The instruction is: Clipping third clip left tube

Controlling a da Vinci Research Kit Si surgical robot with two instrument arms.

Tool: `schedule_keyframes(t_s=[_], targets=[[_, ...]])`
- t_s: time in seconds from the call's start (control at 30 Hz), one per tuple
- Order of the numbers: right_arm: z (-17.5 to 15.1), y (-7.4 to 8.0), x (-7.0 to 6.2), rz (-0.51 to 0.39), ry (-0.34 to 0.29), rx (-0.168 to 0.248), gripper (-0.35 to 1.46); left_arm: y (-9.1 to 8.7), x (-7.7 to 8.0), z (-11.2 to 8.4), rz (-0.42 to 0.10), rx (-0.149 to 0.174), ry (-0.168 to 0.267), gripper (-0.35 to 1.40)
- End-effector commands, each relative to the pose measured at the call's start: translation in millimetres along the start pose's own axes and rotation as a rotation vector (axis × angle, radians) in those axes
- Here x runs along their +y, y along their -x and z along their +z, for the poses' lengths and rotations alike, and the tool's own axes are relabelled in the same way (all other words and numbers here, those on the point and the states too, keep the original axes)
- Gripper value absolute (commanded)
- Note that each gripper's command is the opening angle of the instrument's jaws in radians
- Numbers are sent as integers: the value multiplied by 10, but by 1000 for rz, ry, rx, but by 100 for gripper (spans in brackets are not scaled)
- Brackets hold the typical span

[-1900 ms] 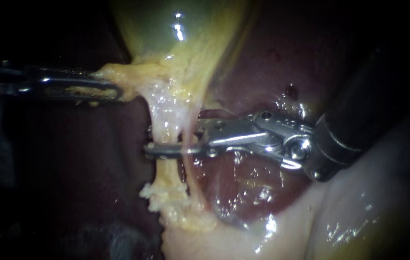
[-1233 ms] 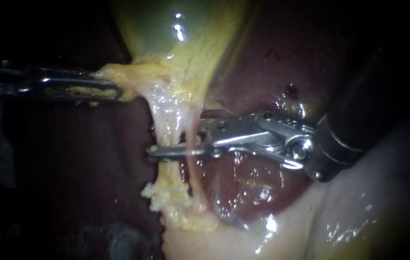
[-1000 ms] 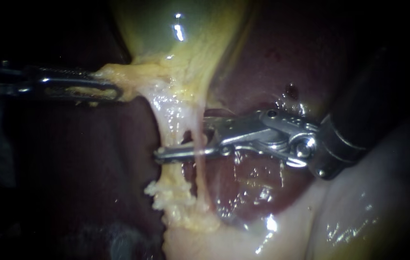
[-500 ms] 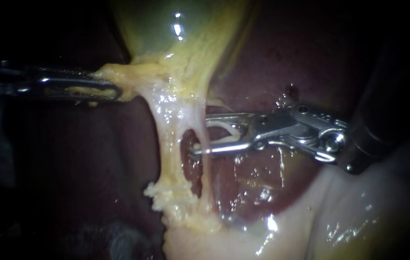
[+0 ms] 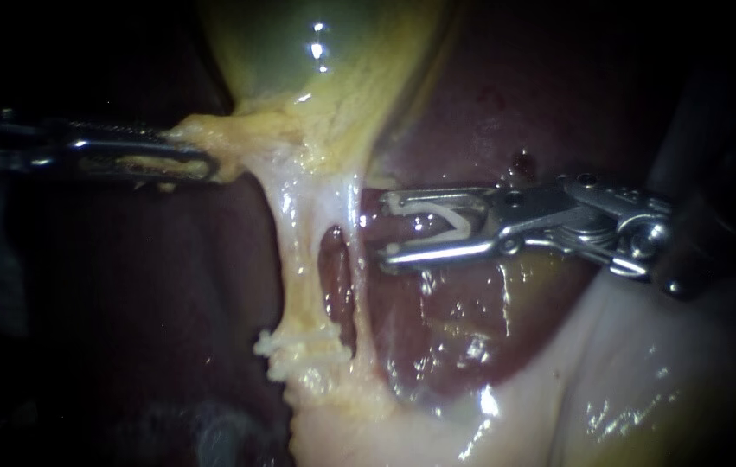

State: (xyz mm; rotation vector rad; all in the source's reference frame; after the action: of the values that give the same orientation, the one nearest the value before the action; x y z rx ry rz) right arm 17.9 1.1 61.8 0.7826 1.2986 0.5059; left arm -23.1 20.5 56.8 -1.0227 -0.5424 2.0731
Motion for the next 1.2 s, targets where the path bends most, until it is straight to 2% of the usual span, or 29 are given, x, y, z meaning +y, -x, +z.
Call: schedule_keyframes(t_s=[0.03, 0.23, 0.33, 0.47, 0.6, 0.83, 1.03, 1.2], targets=[[2, -1, -3, -2, -1, 0, 44, 0, 0, 0, 0, 0, 0, -35], [16, -4, -18, -3, -12, -5, 44, 0, 0, 0, 0, 0, -1, -35], [22, -4, -21, -4, -15, -6, 44, 0, 0, 0, 0, 0, -1, -35], [30, 0, -20, -7, -18, -8, 44, 0, 0, 0, 0, 0, -1, -35], [41, 10, -15, -2, -19, -11, 46, 0, 0, 0, 0, 0, -1, -35], [57, 29, 1, 34, -8, -19, 47, 0, 0, 0, 0, 0, -1, -35], [62, 41, 24, 45, 15, -55, 47, 0, 0, 0, 0, 0, -1, -35], [63, 51, 42, 63, 24, -58, 48, 0, 0, 0, 0, 0, -1, -35]])
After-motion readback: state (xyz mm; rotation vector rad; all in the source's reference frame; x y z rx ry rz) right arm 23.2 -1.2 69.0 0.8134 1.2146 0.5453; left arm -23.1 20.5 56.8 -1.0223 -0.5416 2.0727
